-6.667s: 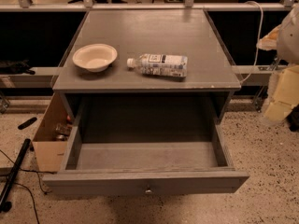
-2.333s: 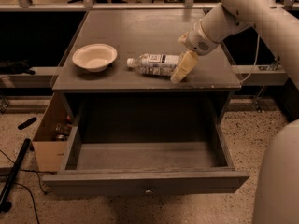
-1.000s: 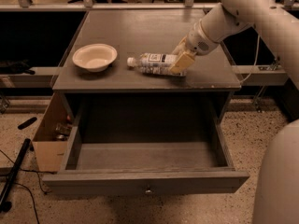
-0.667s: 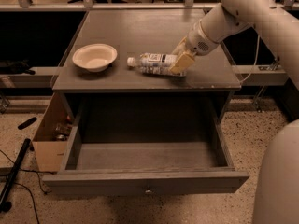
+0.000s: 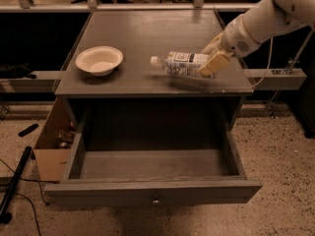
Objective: Place blue plastic bottle into top drawer
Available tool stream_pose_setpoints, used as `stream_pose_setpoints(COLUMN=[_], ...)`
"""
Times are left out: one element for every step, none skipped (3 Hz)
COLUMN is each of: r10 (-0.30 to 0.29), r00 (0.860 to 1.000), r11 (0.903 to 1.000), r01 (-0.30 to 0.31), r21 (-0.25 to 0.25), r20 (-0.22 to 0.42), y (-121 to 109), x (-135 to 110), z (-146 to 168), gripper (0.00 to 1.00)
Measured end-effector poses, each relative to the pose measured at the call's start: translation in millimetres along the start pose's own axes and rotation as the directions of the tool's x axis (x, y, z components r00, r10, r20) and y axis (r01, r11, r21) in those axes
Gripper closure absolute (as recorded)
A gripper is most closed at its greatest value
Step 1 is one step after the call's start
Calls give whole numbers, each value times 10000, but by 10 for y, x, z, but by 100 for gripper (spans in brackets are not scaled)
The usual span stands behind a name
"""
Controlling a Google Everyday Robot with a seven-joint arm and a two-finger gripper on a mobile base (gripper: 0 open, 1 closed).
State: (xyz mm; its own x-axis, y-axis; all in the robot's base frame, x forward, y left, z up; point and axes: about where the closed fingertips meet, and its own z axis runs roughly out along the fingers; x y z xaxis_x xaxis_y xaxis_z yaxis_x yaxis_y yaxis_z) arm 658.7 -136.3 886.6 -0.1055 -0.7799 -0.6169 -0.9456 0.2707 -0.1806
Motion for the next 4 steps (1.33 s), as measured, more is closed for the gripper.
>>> stream_pose_setpoints(r10=[524, 1181, 2317, 2297], r00=[9976, 9903, 9674, 9681], r11=[9974, 9908, 9708, 9710], r01=[-546, -1224, -2367, -2350], r21=[478, 582, 399, 447], r20=[463, 728, 1022, 1003], y=[336, 744, 1302, 1232], x=[166, 372, 608, 573], z=[-590, -824, -925, -860], gripper=[100, 100, 100, 100])
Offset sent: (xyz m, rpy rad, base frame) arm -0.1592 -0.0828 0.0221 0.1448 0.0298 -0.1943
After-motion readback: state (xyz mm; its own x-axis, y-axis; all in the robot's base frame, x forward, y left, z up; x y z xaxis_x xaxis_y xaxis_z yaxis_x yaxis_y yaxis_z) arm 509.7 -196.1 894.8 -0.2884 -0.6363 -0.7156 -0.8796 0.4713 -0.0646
